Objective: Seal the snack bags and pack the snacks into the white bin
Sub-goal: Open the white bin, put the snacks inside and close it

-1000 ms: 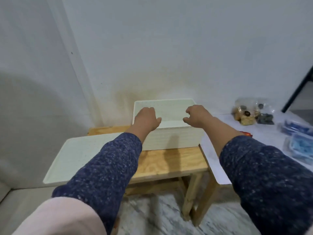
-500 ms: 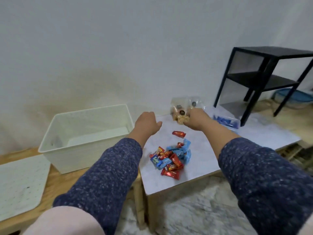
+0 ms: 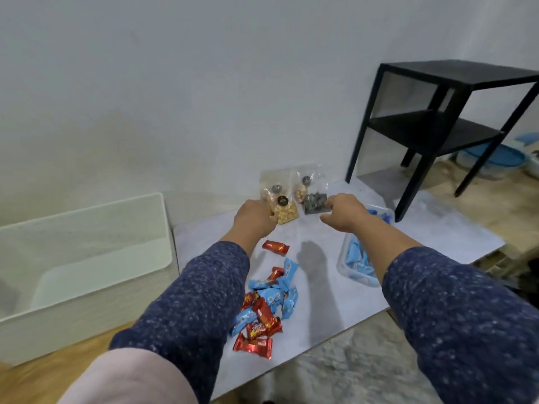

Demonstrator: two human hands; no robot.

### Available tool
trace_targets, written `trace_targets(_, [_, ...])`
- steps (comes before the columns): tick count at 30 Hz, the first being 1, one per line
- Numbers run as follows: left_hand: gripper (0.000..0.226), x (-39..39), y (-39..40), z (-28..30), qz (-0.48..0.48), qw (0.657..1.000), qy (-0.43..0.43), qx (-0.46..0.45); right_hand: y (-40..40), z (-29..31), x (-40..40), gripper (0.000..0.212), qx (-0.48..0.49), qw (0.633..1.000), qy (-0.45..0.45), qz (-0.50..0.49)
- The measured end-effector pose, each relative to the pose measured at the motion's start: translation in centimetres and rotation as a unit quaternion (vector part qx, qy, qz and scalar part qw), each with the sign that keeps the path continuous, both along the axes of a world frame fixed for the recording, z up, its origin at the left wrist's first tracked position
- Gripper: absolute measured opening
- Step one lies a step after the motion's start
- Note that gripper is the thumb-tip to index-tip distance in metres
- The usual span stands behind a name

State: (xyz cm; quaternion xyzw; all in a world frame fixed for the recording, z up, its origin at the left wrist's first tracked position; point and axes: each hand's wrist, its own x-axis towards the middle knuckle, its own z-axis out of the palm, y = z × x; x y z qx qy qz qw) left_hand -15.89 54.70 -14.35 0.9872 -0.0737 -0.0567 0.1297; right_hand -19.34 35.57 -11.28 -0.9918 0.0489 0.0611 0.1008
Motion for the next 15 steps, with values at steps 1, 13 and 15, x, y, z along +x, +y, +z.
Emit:
trace_targets(1, [0.043, 1.3, -0.5, -0.1, 0.002, 1.000, 0.005, 0.000, -0.3, 0.0, 1.0, 0.037, 0.000, 1.000, 0.000, -0.001])
trace_targets(13, [0.048, 12.7, -5.3, -4.9, 0.027, 0.996, 0.067, -0.044, -6.4, -3.9, 12.0, 0.042, 0.037, 0.998, 0.048, -0.026])
trace_targets(15, [0.056, 14.2, -6.0, -6.2, 0.059, 0.991, 0.082, -0.084, -7.6, -5.1, 14.1, 0.040, 0.048, 0.997, 0.054, -0.022])
